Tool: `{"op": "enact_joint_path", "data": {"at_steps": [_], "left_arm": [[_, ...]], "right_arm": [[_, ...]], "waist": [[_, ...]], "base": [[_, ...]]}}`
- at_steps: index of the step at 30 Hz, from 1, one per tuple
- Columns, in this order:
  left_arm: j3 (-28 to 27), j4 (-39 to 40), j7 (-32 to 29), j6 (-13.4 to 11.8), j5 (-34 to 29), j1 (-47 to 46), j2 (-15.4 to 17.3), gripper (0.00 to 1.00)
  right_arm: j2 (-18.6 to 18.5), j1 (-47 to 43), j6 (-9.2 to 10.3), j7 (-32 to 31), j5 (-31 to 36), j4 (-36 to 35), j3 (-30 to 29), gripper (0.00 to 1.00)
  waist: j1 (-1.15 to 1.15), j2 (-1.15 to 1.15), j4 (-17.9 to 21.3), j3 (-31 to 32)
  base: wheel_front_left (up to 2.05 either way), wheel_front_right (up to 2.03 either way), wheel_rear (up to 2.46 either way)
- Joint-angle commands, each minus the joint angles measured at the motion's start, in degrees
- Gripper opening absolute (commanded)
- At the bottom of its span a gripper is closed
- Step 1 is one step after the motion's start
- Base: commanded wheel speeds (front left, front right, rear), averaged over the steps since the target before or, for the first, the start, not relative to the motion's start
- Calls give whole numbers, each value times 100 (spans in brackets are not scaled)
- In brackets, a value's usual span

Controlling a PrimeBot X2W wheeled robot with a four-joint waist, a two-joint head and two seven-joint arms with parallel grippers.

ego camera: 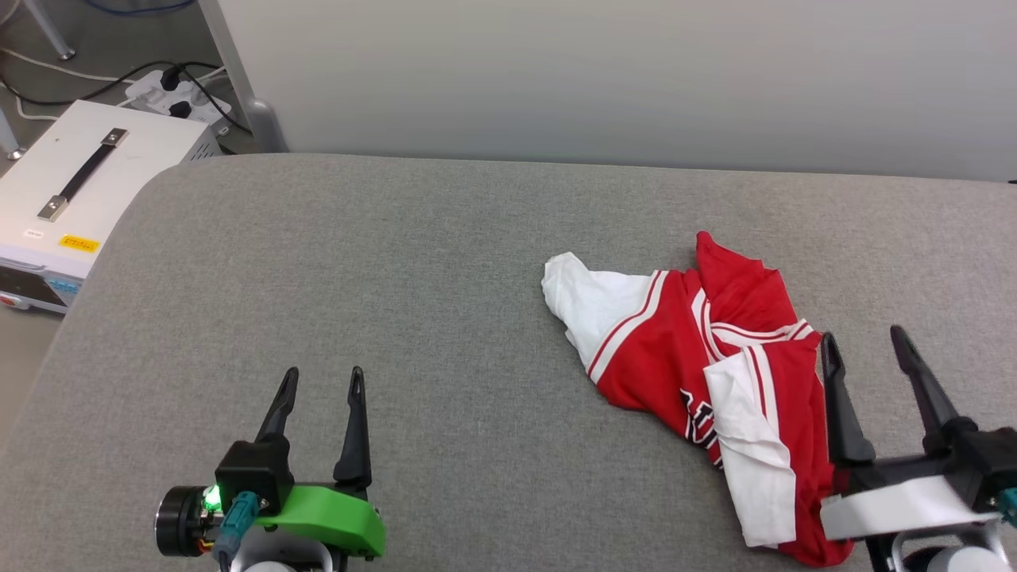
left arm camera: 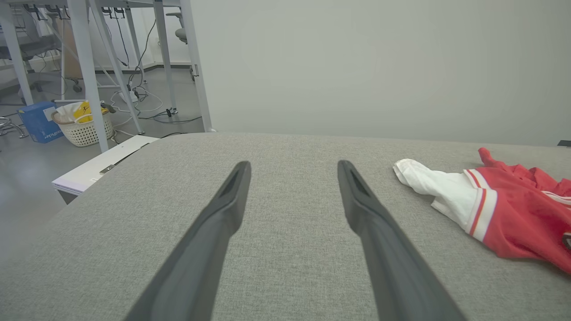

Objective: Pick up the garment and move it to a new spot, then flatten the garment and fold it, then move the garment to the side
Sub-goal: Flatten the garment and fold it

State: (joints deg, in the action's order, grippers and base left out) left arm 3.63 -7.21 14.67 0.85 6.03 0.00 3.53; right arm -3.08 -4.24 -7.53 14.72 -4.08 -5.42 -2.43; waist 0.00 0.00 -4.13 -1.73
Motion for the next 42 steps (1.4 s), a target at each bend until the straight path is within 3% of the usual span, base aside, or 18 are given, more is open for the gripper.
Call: {"op": "enact_joint_path", "data": {"at_steps": [1,5,11,19,23,31,42], "left_arm": [[-10,-21,32,34,-29,65,-39,100],[-23,-18,33,38,-36,34,-51,100],[-40,-63,33,31,-5,51,-60,100],[-54,-78,33,5,66,2,-64,100],[-10,-91,33,4,87,-102,-64,100],[134,-100,33,-36,175,-324,-65,100],[241,-148,33,-80,288,-614,-65,100]], "right_arm": [[-101,254,4,28,47,-112,-19,100],[-471,745,4,28,-67,-309,49,100],[-1542,1132,4,-121,-541,206,715,100],[-3224,1549,4,-2621,-2356,42,2297,100],[-3705,1705,4,-3800,-3066,-160,2909,100],[-4013,1872,4,-5077,-3481,-341,3921,100],[-3798,1851,4,-4924,-3364,1060,4385,100]], "waist": [[0,0,-3,-20],[0,0,-11,-93],[0,0,-23,-116],[0,0,40,-271],[0,0,31,-404],[0,0,-127,-752],[0,0,-349,-1210]], "base": [[0,0,0],[0,0,0],[0,0,0],[0,0,0],[0,0,0],[0,0,0],[0,0,0]]}}
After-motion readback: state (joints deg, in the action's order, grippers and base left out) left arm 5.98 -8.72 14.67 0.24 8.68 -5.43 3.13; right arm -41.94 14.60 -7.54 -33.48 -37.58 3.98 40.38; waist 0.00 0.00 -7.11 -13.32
